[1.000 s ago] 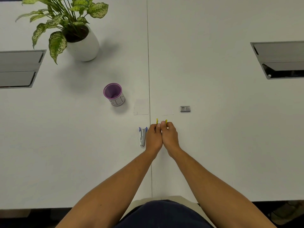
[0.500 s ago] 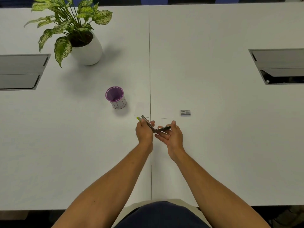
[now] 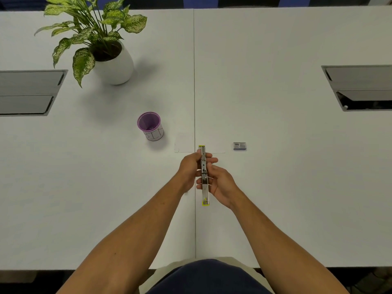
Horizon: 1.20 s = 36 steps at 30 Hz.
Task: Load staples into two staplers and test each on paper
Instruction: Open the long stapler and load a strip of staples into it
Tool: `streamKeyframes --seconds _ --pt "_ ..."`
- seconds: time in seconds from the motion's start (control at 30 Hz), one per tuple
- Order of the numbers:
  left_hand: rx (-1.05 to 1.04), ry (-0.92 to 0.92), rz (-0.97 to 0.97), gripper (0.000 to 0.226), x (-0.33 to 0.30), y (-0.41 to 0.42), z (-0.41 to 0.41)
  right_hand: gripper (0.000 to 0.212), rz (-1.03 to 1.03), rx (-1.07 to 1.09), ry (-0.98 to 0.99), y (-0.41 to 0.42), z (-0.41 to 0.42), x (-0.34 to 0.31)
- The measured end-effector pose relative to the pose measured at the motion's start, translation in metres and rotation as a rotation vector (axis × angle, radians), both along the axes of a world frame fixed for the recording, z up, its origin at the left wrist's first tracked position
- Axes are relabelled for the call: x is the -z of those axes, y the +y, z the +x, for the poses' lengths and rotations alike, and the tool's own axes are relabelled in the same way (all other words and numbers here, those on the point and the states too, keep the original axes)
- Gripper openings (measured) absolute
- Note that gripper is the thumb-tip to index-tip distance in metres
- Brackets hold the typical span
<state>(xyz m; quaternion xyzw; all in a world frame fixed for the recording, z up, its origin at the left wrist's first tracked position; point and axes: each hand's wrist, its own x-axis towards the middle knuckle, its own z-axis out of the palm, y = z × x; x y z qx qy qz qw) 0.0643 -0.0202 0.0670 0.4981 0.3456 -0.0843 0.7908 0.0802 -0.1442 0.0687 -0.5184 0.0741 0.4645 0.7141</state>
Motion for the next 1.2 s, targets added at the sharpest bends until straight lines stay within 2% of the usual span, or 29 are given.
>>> streamKeyframes --seconds 0.07,0.13,0.2,0.27,0.3,0.43,0.57,0.73,1.03,1.2 --pt "0.069 0.002 0.064 0.047 -0.001 -0.002 -0.001 0.03 0.014 0.041 0.016 0.003 -0.001 0.001" --pt "0.082 0.008 0.228 0.046 0.003 -0.005 -0.002 0.029 0.026 0.087 0.038 0.003 -0.001 0.004" --pt "0.022 0.002 0.415 0.033 0.009 -0.007 -0.006 0.028 0.037 0.13 0.052 0.003 0.0 0.005" --pt "-0.032 -0.029 0.513 0.014 0.013 -0.01 -0.012 0.027 0.033 0.165 0.05 0.003 0.0 0.006" --pt "-0.039 -0.058 0.558 0.012 0.013 -0.012 -0.015 0.027 0.028 0.179 0.048 0.003 0.0 0.007" --pt "-0.04 -0.182 0.769 0.023 0.009 -0.016 -0.019 0.024 0.002 0.204 0.062 0.001 -0.001 0.01" --pt "0.082 -0.292 0.985 0.031 0.007 -0.017 -0.016 0.022 -0.005 0.202 0.088 0.0 -0.003 0.012" --pt "0.192 -0.287 1.224 0.03 0.009 -0.015 -0.015 0.024 0.01 0.19 0.082 0.0 -0.002 0.014" --pt "0.334 -0.313 1.478 0.023 -0.005 -0.008 -0.009 0.031 -0.053 0.147 -0.005 -0.001 -0.003 0.021" --pt "0.404 -0.326 1.477 0.02 -0.004 -0.008 -0.009 0.03 -0.051 0.184 0.019 -0.001 0.002 0.022"
